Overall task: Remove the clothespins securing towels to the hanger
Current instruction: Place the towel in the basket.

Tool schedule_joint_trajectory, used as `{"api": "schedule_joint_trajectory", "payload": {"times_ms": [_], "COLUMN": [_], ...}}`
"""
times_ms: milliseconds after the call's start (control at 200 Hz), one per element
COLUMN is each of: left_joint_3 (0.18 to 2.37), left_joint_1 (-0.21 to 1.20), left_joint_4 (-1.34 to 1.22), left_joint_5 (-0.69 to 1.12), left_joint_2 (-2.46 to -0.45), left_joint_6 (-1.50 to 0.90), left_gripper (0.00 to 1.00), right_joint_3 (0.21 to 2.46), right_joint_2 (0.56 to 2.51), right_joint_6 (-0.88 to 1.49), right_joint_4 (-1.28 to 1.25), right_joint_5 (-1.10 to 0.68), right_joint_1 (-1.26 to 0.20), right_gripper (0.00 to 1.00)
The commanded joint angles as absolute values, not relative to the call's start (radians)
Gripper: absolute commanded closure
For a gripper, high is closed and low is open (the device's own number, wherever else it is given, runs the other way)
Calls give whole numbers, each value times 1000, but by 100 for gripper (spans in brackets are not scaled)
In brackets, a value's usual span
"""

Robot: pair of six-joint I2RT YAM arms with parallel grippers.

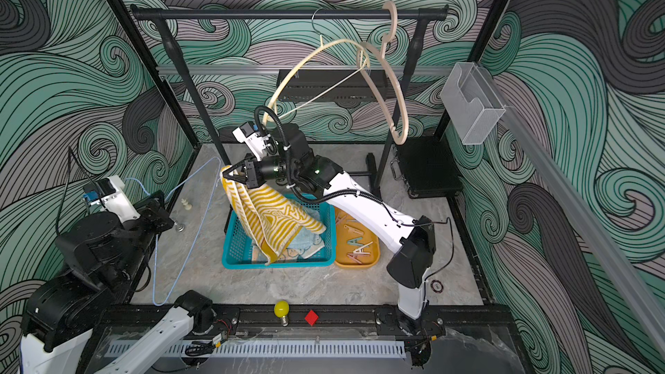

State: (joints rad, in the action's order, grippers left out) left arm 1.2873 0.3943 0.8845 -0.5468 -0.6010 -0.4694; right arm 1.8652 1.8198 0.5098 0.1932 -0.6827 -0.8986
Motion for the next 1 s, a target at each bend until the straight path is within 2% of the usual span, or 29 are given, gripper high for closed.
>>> {"api": "schedule_joint_trajectory", "payload": {"times_ms": [0,170,525,676,996], "left_joint_3": [1297,1278,1263,1279,1281], "left_joint_1": [396,396,396,396,396], "left_joint_4": [906,871,804,836,814], "left_joint_5": [-542,-474,-278,-209,-41], "left_joint_2": [-623,-641,-697,-724,-731], "left_joint_6": [-441,-425,-353,-329,-338], "left_gripper": [100,100,100,100,100], "right_joint_3": [1744,1505,1287,1200,996], "right_joint_2": [1749,1634,1490,1456,1501], "right_joint_6": [477,449,374,353,405], "right_joint_4": [201,185,310,400,316], "right_joint_5": [-629,-569,-383,-302,-245], "right_joint_1": [-881,-861,-845,-834,-834], "right_gripper": [100,100,100,100,100]}}
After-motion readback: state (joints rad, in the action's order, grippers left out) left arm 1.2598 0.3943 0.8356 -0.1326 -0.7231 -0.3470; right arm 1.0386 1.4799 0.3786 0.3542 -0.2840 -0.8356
